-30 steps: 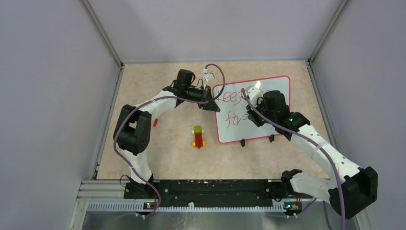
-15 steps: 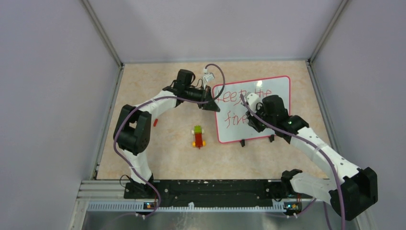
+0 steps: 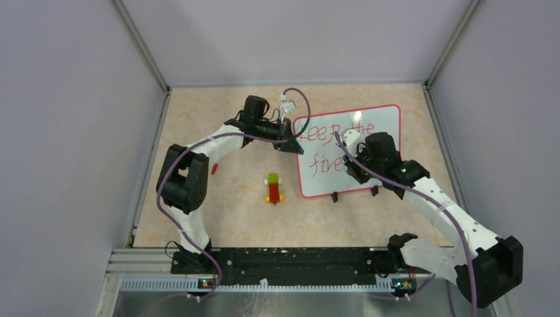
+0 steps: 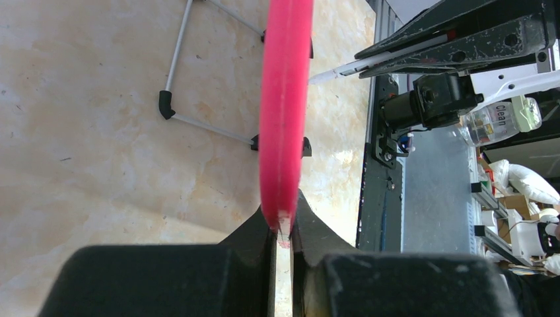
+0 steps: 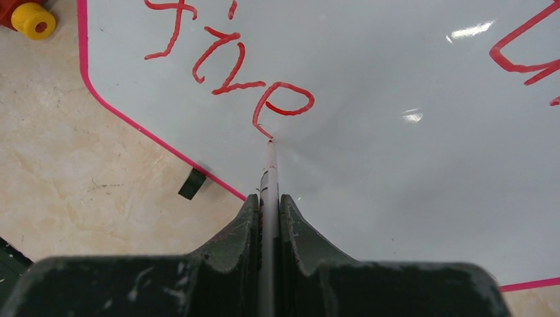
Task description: Write a sentence on the whiteboard
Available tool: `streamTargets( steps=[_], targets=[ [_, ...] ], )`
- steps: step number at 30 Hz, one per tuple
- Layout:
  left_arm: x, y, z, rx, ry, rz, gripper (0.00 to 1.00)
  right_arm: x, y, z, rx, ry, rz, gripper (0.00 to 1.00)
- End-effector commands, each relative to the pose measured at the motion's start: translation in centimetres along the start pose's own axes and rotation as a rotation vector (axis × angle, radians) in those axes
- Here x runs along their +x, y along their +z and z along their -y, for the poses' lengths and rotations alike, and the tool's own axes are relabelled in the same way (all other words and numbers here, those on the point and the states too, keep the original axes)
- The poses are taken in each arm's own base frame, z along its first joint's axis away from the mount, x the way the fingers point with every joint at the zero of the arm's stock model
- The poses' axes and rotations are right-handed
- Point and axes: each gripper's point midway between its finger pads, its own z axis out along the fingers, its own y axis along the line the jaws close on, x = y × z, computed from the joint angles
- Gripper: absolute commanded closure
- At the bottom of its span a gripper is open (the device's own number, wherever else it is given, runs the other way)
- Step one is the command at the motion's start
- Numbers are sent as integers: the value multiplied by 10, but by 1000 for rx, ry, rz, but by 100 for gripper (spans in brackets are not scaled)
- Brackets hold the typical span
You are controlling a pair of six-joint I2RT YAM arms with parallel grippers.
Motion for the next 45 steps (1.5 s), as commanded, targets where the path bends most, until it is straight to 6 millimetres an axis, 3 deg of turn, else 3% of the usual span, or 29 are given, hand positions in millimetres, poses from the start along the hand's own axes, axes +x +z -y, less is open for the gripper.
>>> streamTargets(
  steps=[1,3,4,5,6,27,40,45],
  targets=[
    [-9,-2,7,17,62,19,100,-32,-25,5,5,6,103,100],
    [-9,-2,8,18,63,19,100,-35,-29,3,-1,18,113,100],
    [-23,-11,26,22,113,45,100,-34,-30,5,7,23,113,100],
    [-12,-3,10,19,69,23,100,-32,-30,8,17,28,110,100],
    [-10,-3,9,22,65,20,100,-31,-31,13,29,35,112,100],
    [-13,-3,11,31,69,25,100,-29,-31,62,200,128,114,100],
    [-12,-3,12,35,72,24,100,-47,-22,55,126,119,157,100],
    [-12,-3,11,35,71,24,100,-39,-16,46,80,105,131,100]
  ],
)
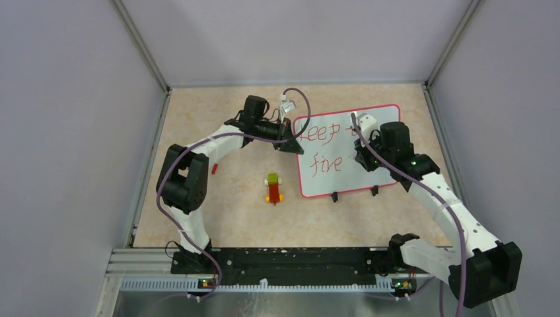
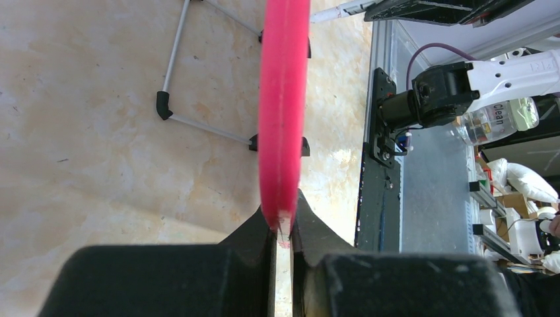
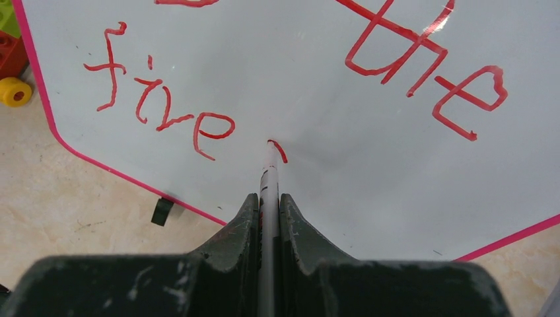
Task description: Write a sentence on the whiteboard
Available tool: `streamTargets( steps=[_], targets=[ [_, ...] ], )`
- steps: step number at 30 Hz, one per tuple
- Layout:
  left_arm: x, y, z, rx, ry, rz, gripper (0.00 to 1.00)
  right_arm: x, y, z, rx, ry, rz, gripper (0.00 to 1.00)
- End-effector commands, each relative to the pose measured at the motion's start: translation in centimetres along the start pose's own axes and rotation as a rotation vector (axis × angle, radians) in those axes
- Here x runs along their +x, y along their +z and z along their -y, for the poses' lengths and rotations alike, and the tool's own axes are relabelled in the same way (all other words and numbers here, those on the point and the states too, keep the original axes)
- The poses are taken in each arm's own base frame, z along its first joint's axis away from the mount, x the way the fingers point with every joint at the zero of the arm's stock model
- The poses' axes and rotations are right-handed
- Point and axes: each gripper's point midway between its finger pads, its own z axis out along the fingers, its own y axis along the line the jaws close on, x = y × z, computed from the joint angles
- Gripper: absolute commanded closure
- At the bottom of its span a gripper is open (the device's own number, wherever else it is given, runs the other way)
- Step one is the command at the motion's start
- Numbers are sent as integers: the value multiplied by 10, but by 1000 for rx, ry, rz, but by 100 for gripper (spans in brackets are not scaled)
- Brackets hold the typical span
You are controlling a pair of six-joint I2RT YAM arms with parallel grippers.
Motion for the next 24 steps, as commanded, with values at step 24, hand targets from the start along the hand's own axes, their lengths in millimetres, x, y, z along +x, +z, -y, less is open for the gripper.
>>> streamTargets(
  steps=[24],
  targets=[
    [-10,-2,9,27,64,20,100,5,-5,13,55,-39,-15,100]
  ],
)
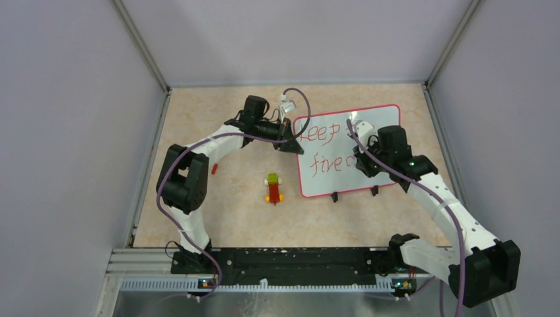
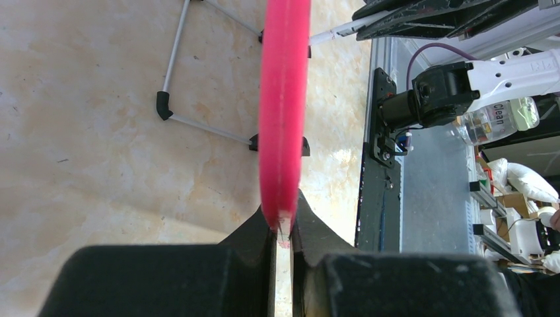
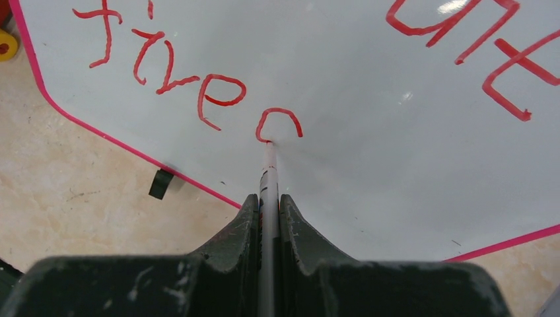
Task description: Write a sentence on the whiteboard
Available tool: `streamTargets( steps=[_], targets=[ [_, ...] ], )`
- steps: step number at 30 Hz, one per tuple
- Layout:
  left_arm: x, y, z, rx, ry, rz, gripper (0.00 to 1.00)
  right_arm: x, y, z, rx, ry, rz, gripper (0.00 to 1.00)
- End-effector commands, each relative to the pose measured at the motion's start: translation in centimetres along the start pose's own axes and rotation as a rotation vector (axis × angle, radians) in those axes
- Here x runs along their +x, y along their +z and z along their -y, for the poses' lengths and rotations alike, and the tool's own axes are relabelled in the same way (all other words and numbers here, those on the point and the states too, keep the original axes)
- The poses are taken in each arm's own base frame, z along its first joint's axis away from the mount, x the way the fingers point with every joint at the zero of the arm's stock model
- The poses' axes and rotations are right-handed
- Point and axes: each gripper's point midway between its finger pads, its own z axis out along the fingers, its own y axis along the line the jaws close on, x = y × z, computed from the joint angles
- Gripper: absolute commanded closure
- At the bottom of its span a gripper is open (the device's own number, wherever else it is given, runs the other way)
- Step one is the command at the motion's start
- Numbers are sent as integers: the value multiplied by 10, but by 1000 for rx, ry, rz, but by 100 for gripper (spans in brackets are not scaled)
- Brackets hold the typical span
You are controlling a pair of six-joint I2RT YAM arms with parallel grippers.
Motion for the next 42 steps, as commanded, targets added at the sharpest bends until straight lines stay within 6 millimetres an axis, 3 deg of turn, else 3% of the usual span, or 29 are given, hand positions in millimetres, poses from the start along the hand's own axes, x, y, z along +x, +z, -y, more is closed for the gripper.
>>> streamTargets(
  steps=[1,10,17,32,38,42],
  targets=[
    [-11,-2,9,26,65,21,100,-21,-13,28,125,11,76,100],
    [-11,-3,10,27,69,21,100,-43,-20,40,171,44,141,100],
    [-10,-3,10,26,68,21,100,-48,-22,41,171,50,153,100],
    [-10,-2,8,25,67,20,100,-3,-2,16,55,20,31,100],
    [-10,-2,8,24,67,19,100,3,-6,14,43,2,9,100],
    [-10,-2,8,26,67,19,100,-7,-18,19,72,-15,27,100]
  ],
)
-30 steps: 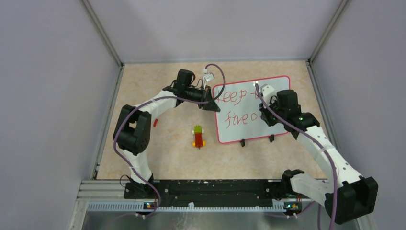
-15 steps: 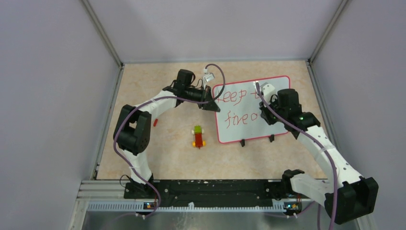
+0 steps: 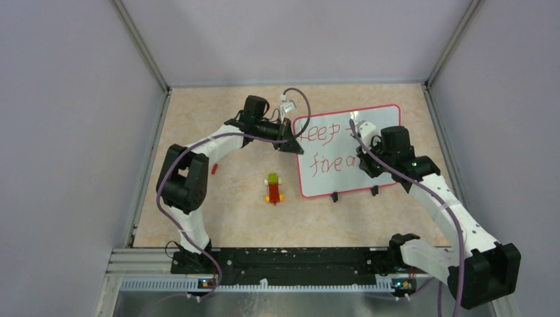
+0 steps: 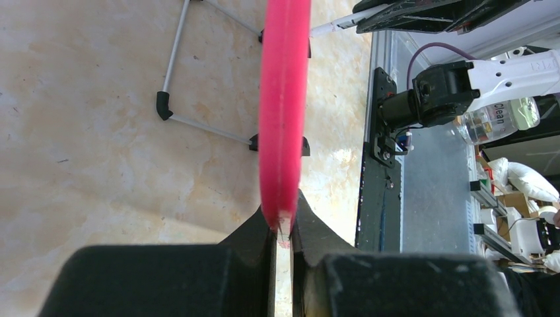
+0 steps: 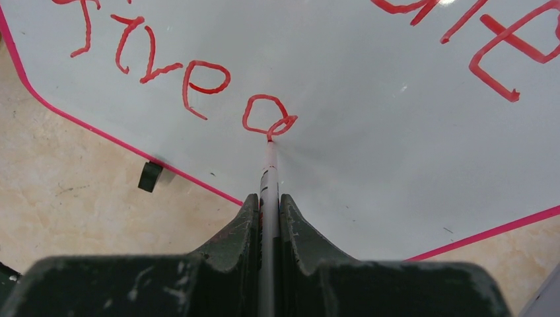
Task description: Write a sentence on the whiteboard
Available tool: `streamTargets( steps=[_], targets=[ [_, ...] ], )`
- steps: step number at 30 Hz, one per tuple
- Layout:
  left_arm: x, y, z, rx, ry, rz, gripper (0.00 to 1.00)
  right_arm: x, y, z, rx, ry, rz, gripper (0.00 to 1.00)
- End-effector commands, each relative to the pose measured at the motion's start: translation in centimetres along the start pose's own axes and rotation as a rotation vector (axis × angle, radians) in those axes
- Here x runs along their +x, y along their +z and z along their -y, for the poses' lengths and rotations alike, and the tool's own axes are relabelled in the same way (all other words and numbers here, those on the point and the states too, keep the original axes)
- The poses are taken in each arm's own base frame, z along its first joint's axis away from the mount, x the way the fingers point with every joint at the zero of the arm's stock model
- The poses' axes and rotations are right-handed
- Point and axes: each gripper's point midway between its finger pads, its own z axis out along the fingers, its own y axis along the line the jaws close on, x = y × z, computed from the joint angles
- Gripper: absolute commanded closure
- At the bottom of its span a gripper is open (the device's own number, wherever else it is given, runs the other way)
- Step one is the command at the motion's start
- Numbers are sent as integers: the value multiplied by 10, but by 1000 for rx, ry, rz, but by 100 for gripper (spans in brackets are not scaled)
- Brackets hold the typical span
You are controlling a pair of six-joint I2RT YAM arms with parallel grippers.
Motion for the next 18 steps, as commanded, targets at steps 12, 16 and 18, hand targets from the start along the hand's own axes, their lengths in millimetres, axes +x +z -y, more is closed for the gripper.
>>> streamTargets(
  steps=[12,16,18],
  targets=[
    [-12,-3,11,29,72,22,100,-53,-33,32,119,-6,144,100],
    [-12,-3,12,30,72,23,100,-60,-32,40,148,-1,157,100],
    [-12,-3,12,33,71,22,100,-60,-30,42,154,2,155,100]
  ],
)
